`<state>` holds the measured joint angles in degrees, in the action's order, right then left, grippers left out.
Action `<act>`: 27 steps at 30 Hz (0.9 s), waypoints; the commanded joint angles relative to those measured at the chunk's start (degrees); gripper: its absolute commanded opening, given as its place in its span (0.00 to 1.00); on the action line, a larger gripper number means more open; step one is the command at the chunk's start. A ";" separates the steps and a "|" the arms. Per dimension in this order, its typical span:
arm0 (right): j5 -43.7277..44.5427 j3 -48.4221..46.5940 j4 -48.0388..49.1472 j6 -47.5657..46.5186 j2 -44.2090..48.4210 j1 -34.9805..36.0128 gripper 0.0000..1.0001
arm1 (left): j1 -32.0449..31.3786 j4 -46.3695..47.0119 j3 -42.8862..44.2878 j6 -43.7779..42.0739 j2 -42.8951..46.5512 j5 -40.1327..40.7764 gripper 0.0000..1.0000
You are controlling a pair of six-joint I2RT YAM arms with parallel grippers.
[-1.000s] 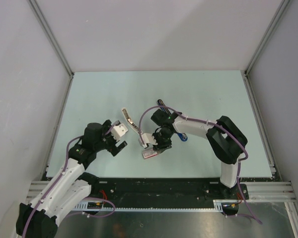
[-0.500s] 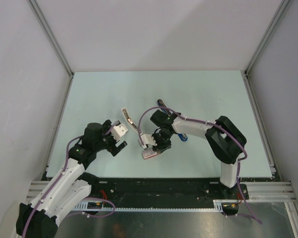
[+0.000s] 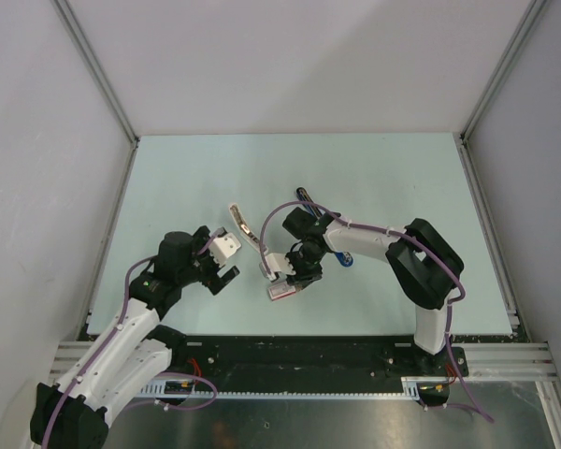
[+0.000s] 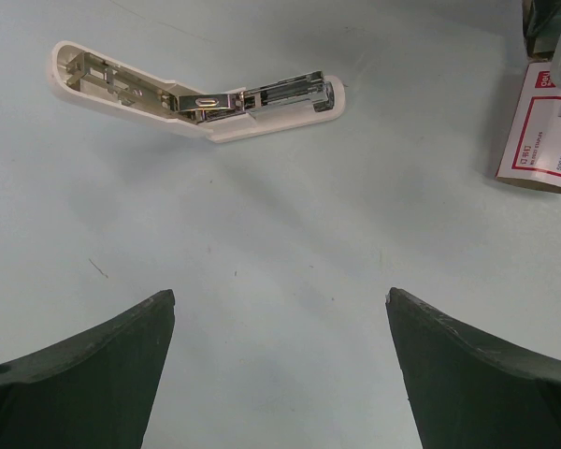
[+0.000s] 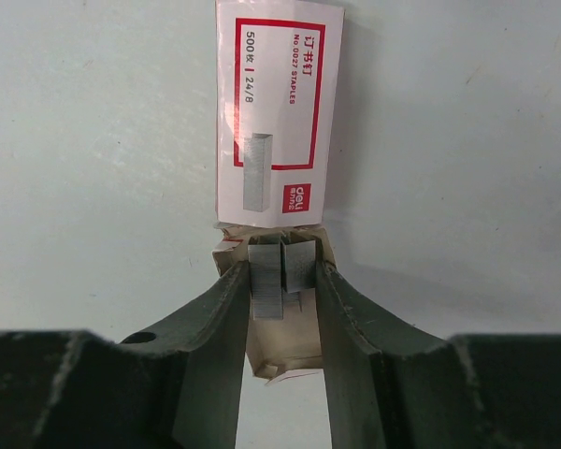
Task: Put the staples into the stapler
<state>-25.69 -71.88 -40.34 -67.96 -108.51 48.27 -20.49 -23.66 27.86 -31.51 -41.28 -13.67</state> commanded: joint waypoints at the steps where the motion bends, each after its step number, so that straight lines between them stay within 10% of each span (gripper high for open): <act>1: 0.54 -0.81 0.52 -0.04 -0.47 0.41 0.40 | 0.32 1.53 -0.44 -0.66 0.14 0.22 0.99; 27: 0.03 -0.81 0.49 0.28 -1.08 0.33 0.37 | 0.36 1.51 -0.52 -0.69 -0.04 0.39 0.99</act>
<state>-25.67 -71.88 -39.77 -67.75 -108.66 48.27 -20.49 -23.66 27.86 -31.51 -41.28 -13.65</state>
